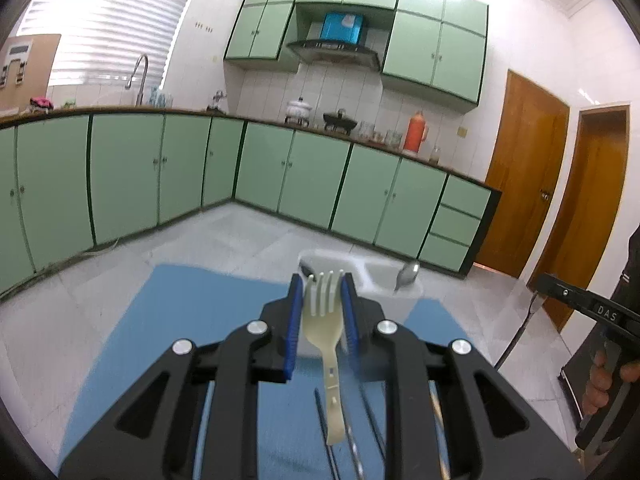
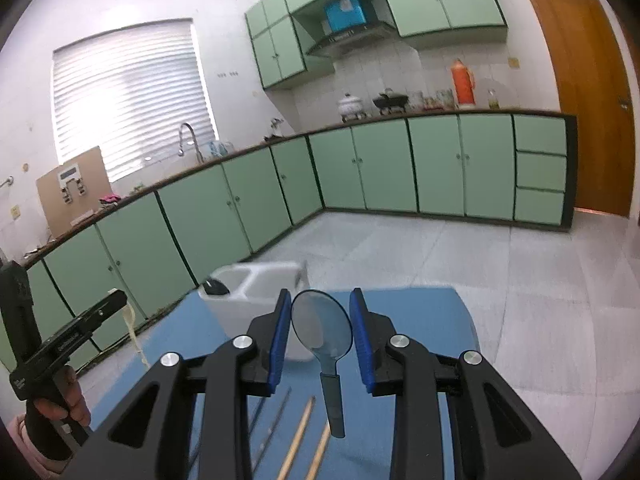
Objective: Organize utensils
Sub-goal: 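Carry the fork and clear spoon to the holder and lower them in, then open both grippers to release the fork and clear spoon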
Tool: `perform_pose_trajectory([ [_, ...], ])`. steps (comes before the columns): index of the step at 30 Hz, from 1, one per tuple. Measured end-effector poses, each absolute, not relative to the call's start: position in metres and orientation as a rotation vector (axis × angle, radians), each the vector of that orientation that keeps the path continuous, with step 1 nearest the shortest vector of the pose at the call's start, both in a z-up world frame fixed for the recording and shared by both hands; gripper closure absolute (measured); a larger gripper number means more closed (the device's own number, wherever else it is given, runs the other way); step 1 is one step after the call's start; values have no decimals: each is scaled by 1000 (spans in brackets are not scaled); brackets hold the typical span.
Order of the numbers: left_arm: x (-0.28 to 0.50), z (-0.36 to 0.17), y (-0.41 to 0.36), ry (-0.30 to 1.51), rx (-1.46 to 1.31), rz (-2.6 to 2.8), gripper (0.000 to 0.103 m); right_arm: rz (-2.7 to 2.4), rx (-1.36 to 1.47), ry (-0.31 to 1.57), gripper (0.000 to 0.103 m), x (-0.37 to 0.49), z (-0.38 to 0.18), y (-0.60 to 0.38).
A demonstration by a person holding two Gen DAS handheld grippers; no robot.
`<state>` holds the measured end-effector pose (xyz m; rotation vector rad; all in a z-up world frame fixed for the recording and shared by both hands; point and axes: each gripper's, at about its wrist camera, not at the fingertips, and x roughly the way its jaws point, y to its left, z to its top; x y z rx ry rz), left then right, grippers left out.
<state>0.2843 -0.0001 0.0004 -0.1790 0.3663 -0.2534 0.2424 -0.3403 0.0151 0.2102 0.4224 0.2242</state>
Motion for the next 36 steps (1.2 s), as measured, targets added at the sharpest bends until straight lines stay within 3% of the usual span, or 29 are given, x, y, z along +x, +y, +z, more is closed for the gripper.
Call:
perform_pose_trajectory([
  [16, 362, 83, -47, 153, -174, -304, 85, 366, 190, 283, 73, 338, 98, -295],
  [25, 426, 42, -60, 232, -178, -291, 85, 364, 197, 376, 73, 408, 56, -274],
  [36, 440, -19, -58, 362, -135, -292, 84, 371, 168, 460, 73, 403, 3, -263],
])
